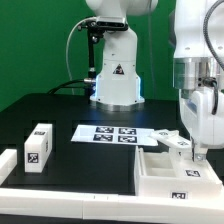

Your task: Assemble cabinet

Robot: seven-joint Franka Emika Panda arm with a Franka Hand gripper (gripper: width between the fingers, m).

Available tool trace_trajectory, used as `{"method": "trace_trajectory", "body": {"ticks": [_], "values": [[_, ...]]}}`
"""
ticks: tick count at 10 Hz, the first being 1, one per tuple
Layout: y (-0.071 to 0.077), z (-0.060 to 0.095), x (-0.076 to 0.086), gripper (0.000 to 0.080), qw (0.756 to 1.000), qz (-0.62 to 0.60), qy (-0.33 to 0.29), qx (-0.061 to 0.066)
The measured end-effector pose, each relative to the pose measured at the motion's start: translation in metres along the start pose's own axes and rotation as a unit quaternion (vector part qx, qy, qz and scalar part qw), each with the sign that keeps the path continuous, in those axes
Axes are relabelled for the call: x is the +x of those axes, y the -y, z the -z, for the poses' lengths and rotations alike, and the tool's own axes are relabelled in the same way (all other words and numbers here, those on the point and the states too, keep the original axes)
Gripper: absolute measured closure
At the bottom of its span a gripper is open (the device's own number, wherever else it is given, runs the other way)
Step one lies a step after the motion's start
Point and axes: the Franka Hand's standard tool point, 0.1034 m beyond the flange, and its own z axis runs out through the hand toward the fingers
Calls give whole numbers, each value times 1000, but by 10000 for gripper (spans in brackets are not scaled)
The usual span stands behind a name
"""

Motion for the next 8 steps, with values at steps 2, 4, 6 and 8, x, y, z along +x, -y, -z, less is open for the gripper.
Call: {"method": "trace_trajectory", "body": {"ticks": [2, 4, 6, 8], "values": [[0, 0, 0, 509, 1000, 0, 0, 0], [0, 0, 0, 314, 1000, 0, 0, 0], [4, 1, -2, 163, 1000, -2, -1, 4], [7, 10, -16, 16, 1000, 5, 3, 11]]}}
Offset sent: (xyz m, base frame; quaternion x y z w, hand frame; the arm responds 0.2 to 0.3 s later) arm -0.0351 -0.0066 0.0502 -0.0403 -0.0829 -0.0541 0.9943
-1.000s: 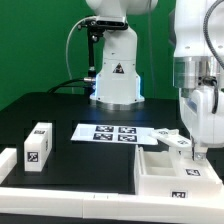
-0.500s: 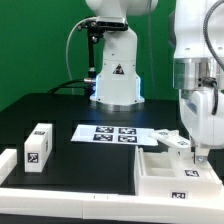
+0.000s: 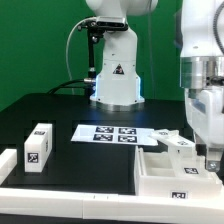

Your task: Assemble cabinet

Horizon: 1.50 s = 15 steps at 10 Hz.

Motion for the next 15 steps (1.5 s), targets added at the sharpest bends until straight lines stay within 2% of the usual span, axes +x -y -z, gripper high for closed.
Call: {"method": "trace_trajectory", "body": {"ticks": [1, 2, 3, 5, 7, 10, 11, 13, 14, 15], "values": [[-3, 4, -5, 16, 1000, -4, 3, 0], [-3, 1, -6, 2, 1000, -4, 2, 0], [-2, -4, -2, 2, 1000, -5, -2, 0], [0, -1, 2, 2, 1000, -9, -1, 0], [-2, 2, 0, 2, 1000, 5, 1, -13], [-3, 1, 2, 2, 1000, 9, 0, -12], [-4, 4, 6, 2, 999, 44, 7, -12], [-14, 29, -4, 2, 996, 77, 32, -25], [-32, 31, -7, 2, 995, 79, 32, -47], [-34, 29, -6, 2, 995, 80, 30, -49]]}}
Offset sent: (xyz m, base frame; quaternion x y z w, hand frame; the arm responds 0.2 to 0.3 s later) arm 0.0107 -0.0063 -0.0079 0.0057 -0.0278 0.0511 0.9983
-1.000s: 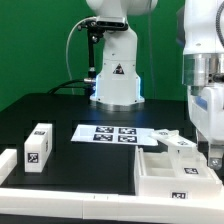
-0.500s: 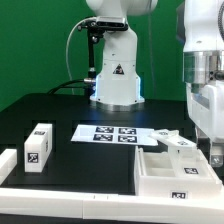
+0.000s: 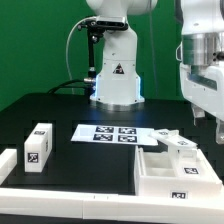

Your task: Assemble cabinet

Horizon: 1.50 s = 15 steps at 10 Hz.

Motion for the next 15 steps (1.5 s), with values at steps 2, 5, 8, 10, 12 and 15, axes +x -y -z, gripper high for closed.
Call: {"method": "trace_trajectory", "body": {"ticks": [2, 5, 8, 10, 12, 15], "values": [[0, -1, 1, 2, 1000, 0, -1, 0], [-42, -7, 0, 2, 999, 45, 8, -10], [-81, -8, -5, 2, 998, 39, -1, -54], [-81, -10, -3, 2, 998, 43, -1, -52], [-97, -22, -13, 2, 994, 96, -13, -44], [-167, -55, -19, 2, 982, 172, -33, -62]]}}
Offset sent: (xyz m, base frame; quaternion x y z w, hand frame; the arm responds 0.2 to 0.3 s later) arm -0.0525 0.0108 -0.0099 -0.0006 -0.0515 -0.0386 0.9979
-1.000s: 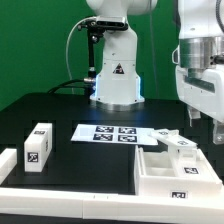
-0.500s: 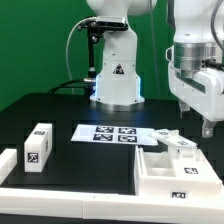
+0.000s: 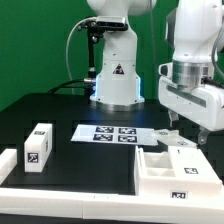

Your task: Assemble cabinet

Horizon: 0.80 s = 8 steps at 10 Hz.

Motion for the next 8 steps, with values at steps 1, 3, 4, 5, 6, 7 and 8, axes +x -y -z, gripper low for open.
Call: {"method": "trace_trajectory", "body": {"ticks": [1, 3, 4, 5, 6, 7, 8], "values": [[0, 0, -1, 2, 1000, 1, 1, -1], [-1, 0, 0, 2, 1000, 6, 0, 1], [-9, 1, 2, 2, 1000, 18, -5, 5], [-24, -2, 2, 2, 1000, 27, -9, 2], [-30, -2, 1, 2, 999, 31, -7, -2], [-33, -3, 2, 2, 999, 31, -9, -3], [-36, -9, 2, 2, 999, 35, -15, -4]]}}
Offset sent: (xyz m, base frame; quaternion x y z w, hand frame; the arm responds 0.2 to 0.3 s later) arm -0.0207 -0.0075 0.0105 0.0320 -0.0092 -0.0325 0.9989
